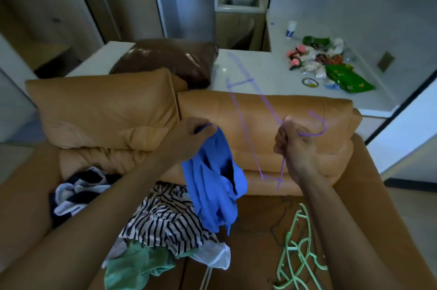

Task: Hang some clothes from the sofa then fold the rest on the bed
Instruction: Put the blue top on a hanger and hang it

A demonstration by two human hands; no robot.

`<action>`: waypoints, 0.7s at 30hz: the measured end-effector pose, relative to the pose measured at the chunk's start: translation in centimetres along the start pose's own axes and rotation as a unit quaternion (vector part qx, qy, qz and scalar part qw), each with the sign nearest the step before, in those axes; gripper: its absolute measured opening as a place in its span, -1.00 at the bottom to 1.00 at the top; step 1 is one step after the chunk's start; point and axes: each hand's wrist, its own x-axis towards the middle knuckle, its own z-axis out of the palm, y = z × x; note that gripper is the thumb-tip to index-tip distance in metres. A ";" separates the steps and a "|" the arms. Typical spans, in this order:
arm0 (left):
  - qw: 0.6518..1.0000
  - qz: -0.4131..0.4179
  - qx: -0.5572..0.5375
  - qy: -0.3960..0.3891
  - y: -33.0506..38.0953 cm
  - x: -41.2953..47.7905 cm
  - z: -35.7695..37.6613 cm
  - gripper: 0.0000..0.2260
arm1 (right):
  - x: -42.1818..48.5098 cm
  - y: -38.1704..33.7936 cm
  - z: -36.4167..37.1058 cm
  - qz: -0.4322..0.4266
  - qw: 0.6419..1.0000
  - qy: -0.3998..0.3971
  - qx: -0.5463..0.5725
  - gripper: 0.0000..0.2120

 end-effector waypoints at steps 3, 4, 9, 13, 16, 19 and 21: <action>1.000 0.006 0.003 -0.002 1.6 0.7 -2.7 -0.61 | -0.1 -4.3 3.2 -0.008 0.986 -0.042 0.162 -0.59; 1.000 0.005 -0.002 0.000 2.1 0.9 -3.5 -0.61 | 0.0 -5.5 4.2 -0.019 0.976 -0.052 0.209 -0.59; 0.999 0.031 -0.011 0.028 4.8 1.2 -7.3 -0.61 | 0.1 -8.8 9.5 -0.057 0.933 -0.111 0.337 -0.58; 0.997 0.066 -0.018 0.043 7.1 1.2 -10.5 -0.58 | 0.0 -8.3 14.0 -0.072 0.928 -0.166 0.325 -0.62; 0.994 0.089 -0.032 0.053 8.6 1.1 -13.5 -0.56 | 0.3 -6.8 16.1 -0.086 0.934 -0.191 0.290 -0.61; 0.993 0.090 -0.055 0.055 9.5 0.4 -16.4 -0.60 | 1.1 -6.2 16.8 -0.089 0.939 -0.204 0.262 -0.62; 0.992 0.091 -0.065 0.065 10.0 0.0 -18.0 -0.56 | 1.9 -6.3 17.2 -0.091 0.945 -0.224 0.219 -0.62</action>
